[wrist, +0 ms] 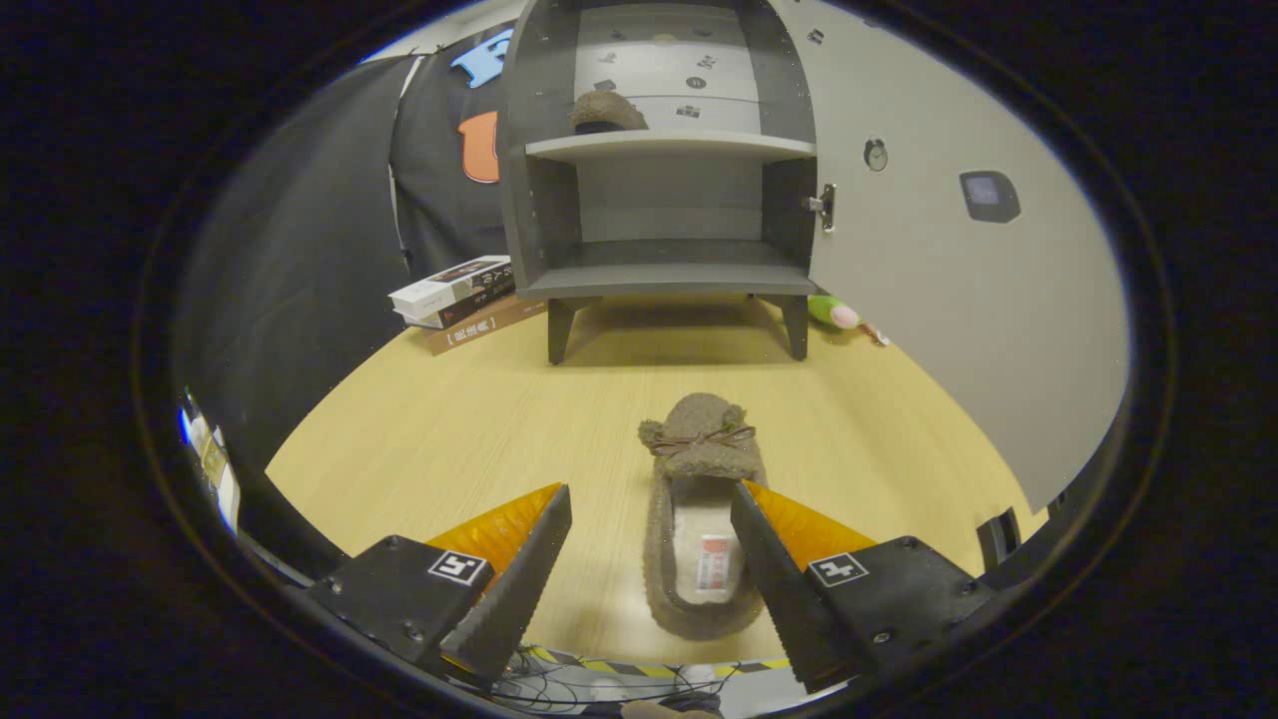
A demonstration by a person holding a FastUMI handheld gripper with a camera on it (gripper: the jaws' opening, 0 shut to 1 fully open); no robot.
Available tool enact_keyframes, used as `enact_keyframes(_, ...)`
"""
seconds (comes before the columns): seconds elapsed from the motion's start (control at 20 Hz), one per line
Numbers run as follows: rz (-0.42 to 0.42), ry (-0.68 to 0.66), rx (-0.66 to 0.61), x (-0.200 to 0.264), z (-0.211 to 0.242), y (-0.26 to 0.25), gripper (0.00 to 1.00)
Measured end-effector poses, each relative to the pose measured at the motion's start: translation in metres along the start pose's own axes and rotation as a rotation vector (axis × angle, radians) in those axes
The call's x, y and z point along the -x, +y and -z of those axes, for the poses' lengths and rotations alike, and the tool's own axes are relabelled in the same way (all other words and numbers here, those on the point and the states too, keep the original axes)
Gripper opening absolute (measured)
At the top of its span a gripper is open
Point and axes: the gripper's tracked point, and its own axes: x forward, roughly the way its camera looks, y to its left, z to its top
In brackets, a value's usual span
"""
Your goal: Open the shoe cabinet door, grab the shoes and put them into the shoe cabinet, then close the shoe cabinet door.
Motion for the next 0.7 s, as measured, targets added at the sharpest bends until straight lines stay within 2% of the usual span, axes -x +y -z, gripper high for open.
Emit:
enact_keyframes(0.3,0.007,0.055,-0.025,-0.060,0.006,0.013,1.00)
enact_keyframes(0.7,-0.015,0.079,-0.024,-0.100,0.001,0.016,0.99)
